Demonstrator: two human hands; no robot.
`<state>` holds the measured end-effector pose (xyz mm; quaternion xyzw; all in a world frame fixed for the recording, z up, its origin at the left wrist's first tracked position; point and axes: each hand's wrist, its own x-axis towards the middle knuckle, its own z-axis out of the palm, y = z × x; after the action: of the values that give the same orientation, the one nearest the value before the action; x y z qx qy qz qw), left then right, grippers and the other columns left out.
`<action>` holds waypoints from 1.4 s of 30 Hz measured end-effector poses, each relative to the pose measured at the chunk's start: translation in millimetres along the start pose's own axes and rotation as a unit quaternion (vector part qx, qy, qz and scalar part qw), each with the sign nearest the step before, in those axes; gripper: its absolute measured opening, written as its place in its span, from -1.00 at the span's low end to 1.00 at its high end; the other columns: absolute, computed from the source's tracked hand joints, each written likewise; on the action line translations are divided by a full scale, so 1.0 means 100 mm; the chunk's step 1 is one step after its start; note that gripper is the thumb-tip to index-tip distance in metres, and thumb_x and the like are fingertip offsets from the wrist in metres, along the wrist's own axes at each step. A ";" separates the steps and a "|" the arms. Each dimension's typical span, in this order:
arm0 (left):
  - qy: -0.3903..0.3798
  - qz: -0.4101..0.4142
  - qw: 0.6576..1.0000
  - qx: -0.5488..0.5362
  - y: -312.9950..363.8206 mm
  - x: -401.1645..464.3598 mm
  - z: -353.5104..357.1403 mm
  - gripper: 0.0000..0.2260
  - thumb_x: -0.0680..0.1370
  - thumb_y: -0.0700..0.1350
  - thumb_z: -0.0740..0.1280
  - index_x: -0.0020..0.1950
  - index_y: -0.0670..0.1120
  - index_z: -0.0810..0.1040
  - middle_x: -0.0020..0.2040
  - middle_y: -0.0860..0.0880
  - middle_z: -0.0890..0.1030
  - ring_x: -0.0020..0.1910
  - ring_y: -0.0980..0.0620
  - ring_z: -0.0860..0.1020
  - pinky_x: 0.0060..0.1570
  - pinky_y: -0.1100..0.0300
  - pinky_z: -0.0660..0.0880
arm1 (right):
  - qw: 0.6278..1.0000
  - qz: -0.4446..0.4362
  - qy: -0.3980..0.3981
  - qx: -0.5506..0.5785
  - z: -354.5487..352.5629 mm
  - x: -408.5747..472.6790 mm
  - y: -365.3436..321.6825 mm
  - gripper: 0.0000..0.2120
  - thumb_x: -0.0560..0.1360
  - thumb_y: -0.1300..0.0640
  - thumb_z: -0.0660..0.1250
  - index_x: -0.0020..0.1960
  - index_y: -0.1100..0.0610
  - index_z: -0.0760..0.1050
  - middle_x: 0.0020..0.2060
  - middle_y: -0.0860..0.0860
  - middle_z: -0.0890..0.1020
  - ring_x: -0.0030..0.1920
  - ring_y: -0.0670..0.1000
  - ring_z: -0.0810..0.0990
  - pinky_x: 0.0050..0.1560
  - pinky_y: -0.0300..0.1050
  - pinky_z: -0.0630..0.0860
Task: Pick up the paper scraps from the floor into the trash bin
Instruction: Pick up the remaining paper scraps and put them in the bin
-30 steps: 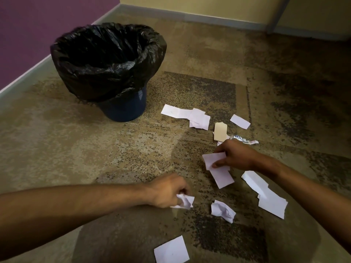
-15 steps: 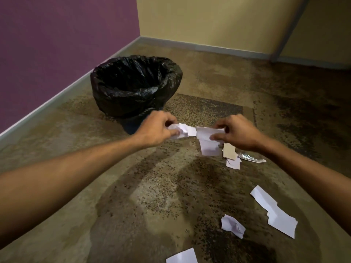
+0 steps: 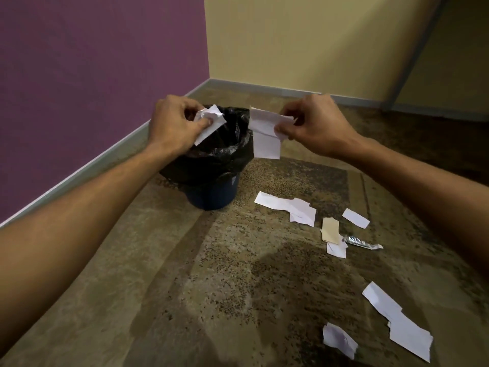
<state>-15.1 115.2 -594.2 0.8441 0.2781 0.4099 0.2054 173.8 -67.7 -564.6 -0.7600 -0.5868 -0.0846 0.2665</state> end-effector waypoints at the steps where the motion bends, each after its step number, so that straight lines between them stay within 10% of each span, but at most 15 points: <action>1: 0.013 -0.010 1.000 0.003 -0.07 0.03 -0.03 -0.84 0.45 -0.02 0.47 -0.10 -0.10 0.70 -0.24 -0.05 0.67 -0.27 -0.02 0.61 -0.25 0.01 0.55 | 1.000 -0.006 0.006 0.006 0.01 0.07 -0.04 -0.84 0.52 0.09 0.41 0.03 0.15 0.66 -0.14 0.02 0.71 -0.24 -0.10 0.62 -0.09 -0.12 0.61; 13: 0.066 -0.089 0.994 0.016 -0.25 0.13 0.22 -0.82 0.51 -0.03 0.42 0.05 -0.07 0.69 -0.13 -0.01 0.70 -0.20 0.06 0.62 -0.19 0.16 0.53 | 1.000 0.002 0.014 -0.013 0.67 0.75 -0.36 -0.86 0.50 0.19 0.38 0.04 0.17 0.63 -0.10 0.10 0.70 -0.11 0.08 0.66 0.00 0.07 0.64; 22: -0.094 -0.066 0.981 0.157 -0.56 -0.11 0.49 -0.43 0.61 0.01 0.24 0.55 -0.17 0.17 0.52 -0.15 0.27 0.52 -0.12 0.19 0.47 0.01 0.14 | 0.996 0.025 -0.069 -0.045 0.90 0.43 -0.14 -0.56 0.53 0.10 0.31 0.40 0.05 0.39 0.18 0.08 0.64 0.14 0.16 0.62 0.13 0.15 0.56; 30: -0.047 0.120 0.969 0.213 -0.46 -0.33 0.54 -0.56 0.54 -0.04 0.30 0.38 -0.17 0.41 0.35 -0.18 0.44 0.38 -0.14 0.36 0.27 -0.08 0.38 | 0.993 0.051 -0.094 -0.052 0.84 0.01 0.27 -0.72 0.53 0.05 0.33 0.22 0.04 0.53 0.07 -0.03 0.68 -0.05 -0.01 0.66 0.04 0.07 0.62; 42: -0.198 0.272 0.912 0.235 -0.18 -0.62 1.30 -0.65 0.51 -0.06 0.32 0.24 -0.20 0.52 0.14 -0.16 0.59 0.08 -0.13 0.55 -0.04 0.02 0.48 | 0.966 0.185 -0.160 -0.085 0.93 -0.73 1.25 -0.72 0.50 0.04 0.35 0.19 0.06 0.58 0.09 0.02 0.69 -0.01 0.07 0.68 0.06 0.07 0.61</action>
<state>52.6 74.1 -715.1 0.9749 0.0795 0.1967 -0.0676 252.4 -104.3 -713.3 -0.8789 -0.4615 0.0393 0.1141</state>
